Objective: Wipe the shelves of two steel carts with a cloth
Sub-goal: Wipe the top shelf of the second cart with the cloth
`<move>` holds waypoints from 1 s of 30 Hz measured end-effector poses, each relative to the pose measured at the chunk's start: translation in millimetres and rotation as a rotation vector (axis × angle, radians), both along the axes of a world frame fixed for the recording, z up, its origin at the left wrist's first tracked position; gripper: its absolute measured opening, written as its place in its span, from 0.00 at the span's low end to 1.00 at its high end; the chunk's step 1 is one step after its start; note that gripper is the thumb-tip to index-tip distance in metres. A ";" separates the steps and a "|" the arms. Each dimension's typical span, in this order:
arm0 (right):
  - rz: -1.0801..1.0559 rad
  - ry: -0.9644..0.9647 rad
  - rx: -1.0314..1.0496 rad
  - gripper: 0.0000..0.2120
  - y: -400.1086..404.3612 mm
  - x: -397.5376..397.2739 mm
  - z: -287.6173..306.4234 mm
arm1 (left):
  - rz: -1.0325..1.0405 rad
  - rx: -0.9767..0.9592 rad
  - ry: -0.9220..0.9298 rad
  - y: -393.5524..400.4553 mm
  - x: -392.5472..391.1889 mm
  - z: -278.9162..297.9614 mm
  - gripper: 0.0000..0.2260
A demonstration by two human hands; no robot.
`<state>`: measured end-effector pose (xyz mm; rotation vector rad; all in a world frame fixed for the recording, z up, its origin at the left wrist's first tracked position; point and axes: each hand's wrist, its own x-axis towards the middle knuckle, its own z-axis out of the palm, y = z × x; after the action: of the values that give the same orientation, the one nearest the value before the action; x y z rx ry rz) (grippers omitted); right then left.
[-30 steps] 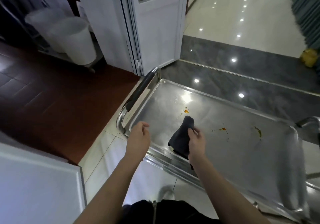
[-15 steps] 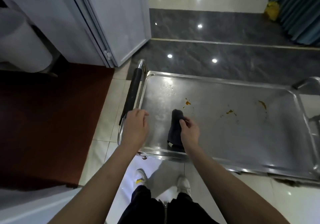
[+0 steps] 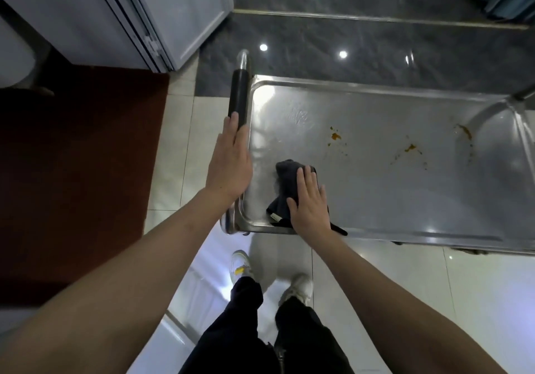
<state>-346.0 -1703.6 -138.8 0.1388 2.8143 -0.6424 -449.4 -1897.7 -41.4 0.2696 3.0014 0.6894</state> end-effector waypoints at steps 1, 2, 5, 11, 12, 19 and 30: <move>0.030 -0.011 0.037 0.36 -2.4 1.3 -0.7 | 0.013 -0.002 0.005 1.6 -0.7 -2.1 0.24; 0.057 -0.009 0.065 0.36 -5.3 2.3 -1.5 | 0.029 -0.003 0.012 3.0 -0.5 -3.5 0.26; 0.143 0.108 0.118 0.33 -14.5 2.4 -7.1 | 0.066 -0.003 0.025 5.9 1.4 -6.2 0.27; 0.269 0.091 0.173 0.31 -19.0 -12.6 -27.3 | 0.058 -0.105 0.043 8.2 2.6 -8.4 0.28; 0.262 0.086 0.175 0.32 -18.4 -17.0 -28.4 | 0.058 -0.117 0.046 8.1 2.7 -8.5 0.29; 0.211 0.127 0.158 0.29 -19.7 -59.2 -19.3 | 0.021 -0.168 0.105 5.4 3.3 -13.2 0.26; 0.324 0.217 0.180 0.29 -27.1 -55.5 -37.0 | 0.048 -0.133 0.142 3.6 0.1 -19.0 0.23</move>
<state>-401.5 -1730.7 -175.8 -0.3689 2.9998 -0.3477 -449.3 -1894.1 -60.3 0.2504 3.1815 0.4906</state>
